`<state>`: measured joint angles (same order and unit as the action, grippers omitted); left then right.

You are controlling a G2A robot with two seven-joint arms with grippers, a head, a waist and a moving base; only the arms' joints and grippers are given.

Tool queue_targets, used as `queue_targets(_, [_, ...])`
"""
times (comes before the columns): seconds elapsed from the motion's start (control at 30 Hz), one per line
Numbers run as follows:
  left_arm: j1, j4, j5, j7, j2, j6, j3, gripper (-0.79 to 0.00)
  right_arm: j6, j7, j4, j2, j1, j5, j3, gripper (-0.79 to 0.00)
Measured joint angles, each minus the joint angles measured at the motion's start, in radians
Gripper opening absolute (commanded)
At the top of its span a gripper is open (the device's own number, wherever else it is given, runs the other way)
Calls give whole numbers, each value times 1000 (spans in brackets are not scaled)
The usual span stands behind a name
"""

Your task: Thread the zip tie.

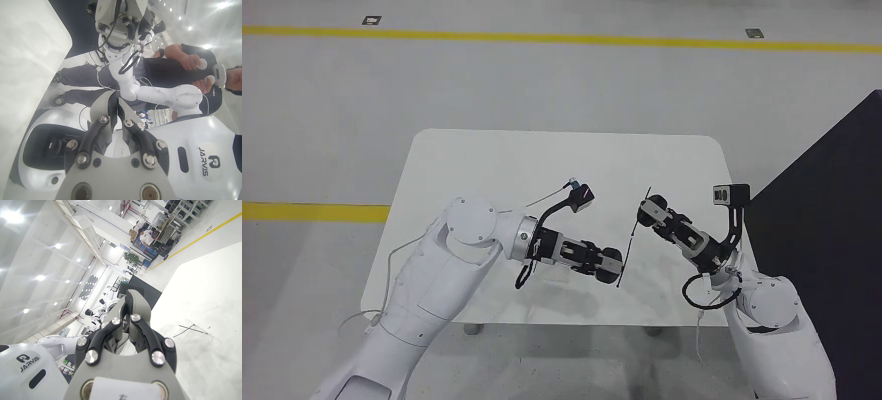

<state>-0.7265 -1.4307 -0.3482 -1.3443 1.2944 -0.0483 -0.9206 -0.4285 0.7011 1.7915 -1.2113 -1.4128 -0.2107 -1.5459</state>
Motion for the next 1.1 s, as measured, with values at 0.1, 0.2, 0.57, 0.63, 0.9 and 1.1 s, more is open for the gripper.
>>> queue_targets(0.1, [2,1,-2,0,-1,3,1,-785,0,0,0,0,0,0,0,-785])
queue_targets(0.2, [12,6,0,1,0,12,9,-785,0,0,0,0,0,0,0,-785])
queue_targets(0.57, [32,23,2,-3,1,26,32,-785,0,0,0,0,0,0,0,-785])
queue_targets(0.63, [35,28,-4,-1,1,26,32,-785,0,0,0,0,0,0,0,-785])
queue_targets(0.9, [44,33,-4,5,2,27,43,-785,0,0,0,0,0,0,0,-785])
queue_targets(1.1, [46,37,-12,16,1,28,42,-785,0,0,0,0,0,0,0,-785])
